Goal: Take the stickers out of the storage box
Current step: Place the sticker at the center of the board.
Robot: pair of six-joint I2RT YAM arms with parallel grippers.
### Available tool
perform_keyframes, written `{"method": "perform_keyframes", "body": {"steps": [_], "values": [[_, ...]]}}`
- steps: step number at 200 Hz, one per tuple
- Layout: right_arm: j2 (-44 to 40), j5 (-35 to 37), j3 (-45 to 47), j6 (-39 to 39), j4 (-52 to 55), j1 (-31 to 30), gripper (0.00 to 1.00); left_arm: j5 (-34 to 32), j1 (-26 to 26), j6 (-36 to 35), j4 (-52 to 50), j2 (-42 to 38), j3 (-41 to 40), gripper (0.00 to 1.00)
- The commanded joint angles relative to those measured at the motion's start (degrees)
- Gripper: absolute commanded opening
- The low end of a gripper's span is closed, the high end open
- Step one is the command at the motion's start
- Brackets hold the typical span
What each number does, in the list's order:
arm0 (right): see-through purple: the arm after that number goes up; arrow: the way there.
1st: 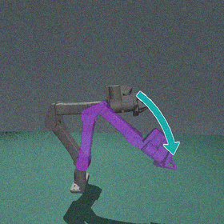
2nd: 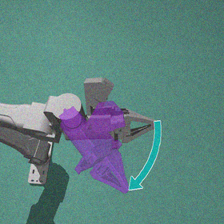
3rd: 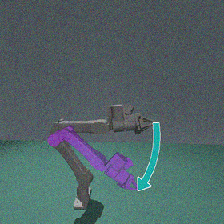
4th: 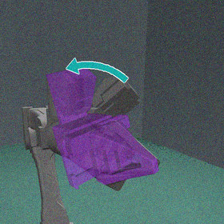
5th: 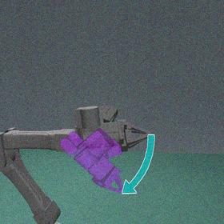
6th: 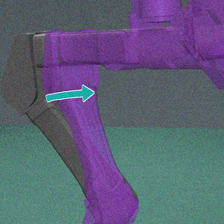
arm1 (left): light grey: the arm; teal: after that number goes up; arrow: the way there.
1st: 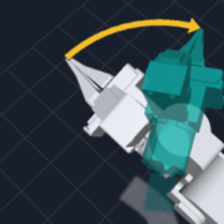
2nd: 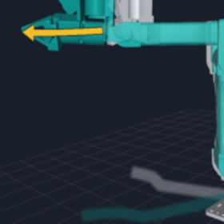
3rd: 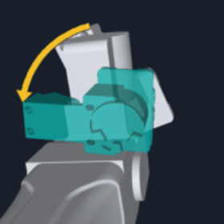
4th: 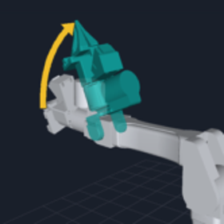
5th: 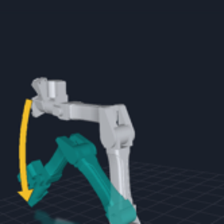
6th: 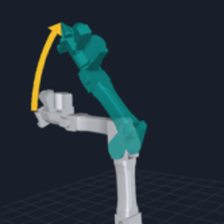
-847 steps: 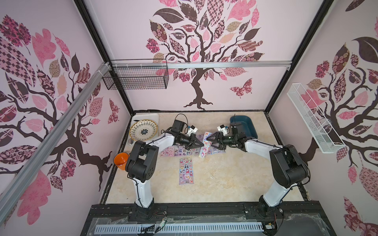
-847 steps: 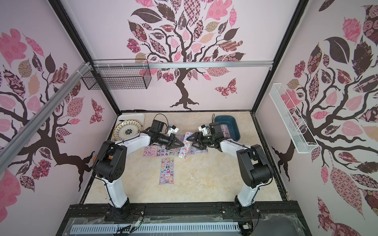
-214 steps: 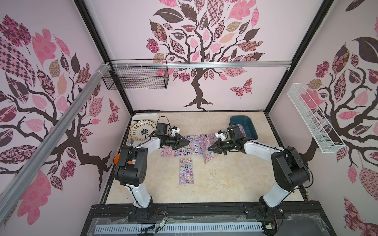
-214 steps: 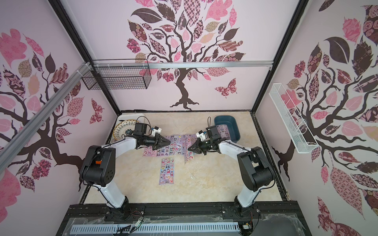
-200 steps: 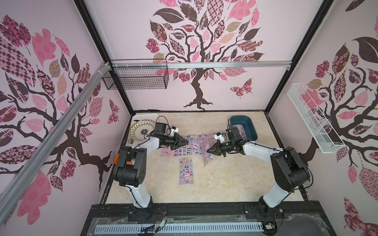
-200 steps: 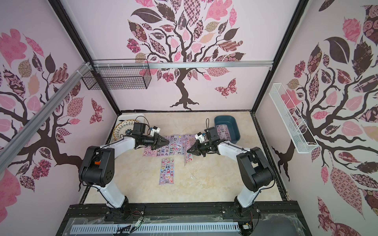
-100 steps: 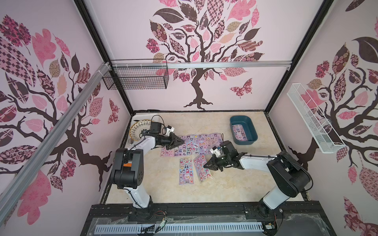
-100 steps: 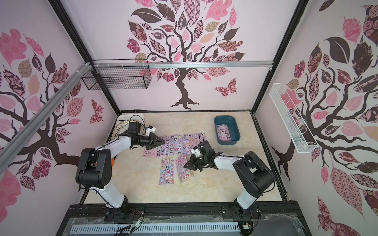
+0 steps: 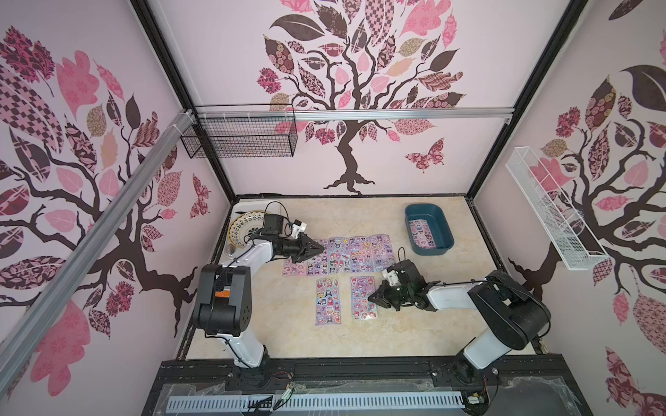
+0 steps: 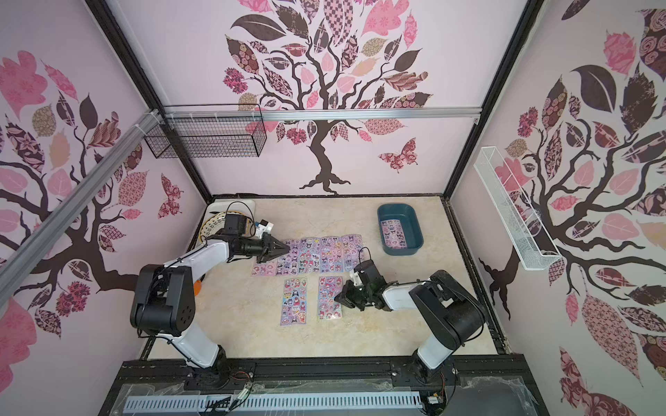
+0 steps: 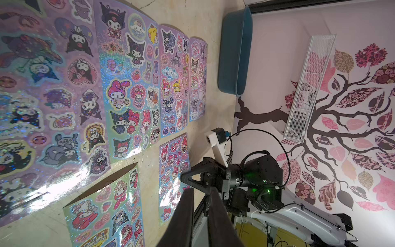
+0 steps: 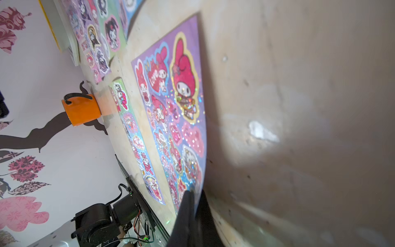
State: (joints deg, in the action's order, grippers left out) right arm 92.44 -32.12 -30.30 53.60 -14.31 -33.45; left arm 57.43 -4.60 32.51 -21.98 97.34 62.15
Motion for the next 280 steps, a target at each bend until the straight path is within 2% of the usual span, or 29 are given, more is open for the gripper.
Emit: {"method": "perform_keyframes", "body": {"steps": [1, 92, 152, 239, 280], "values": [[1.9, 1.0, -1.8, 1.0, -2.5, 0.0, 0.00, -0.3, 0.0, -1.4, 0.0, -0.9, 0.2, 0.20], [4.5, -2.5, -4.0, 1.2, -2.1, -0.8, 0.01, -0.2, -0.1, -1.3, 0.0, -0.8, 0.1, 0.20], [4.8, -1.6, -3.1, 2.5, -3.3, -1.8, 0.04, -0.2, 0.0, -1.4, 0.1, -0.9, 0.1, 0.20], [5.4, -1.0, -2.9, 2.7, -4.0, -2.0, 0.17, -0.4, -0.1, -1.4, 0.2, -1.0, 0.1, 0.20], [5.3, -0.6, -2.5, 2.7, -4.0, -1.9, 0.20, -0.4, -0.1, -1.3, 0.3, -1.0, 0.0, 0.20]]}}
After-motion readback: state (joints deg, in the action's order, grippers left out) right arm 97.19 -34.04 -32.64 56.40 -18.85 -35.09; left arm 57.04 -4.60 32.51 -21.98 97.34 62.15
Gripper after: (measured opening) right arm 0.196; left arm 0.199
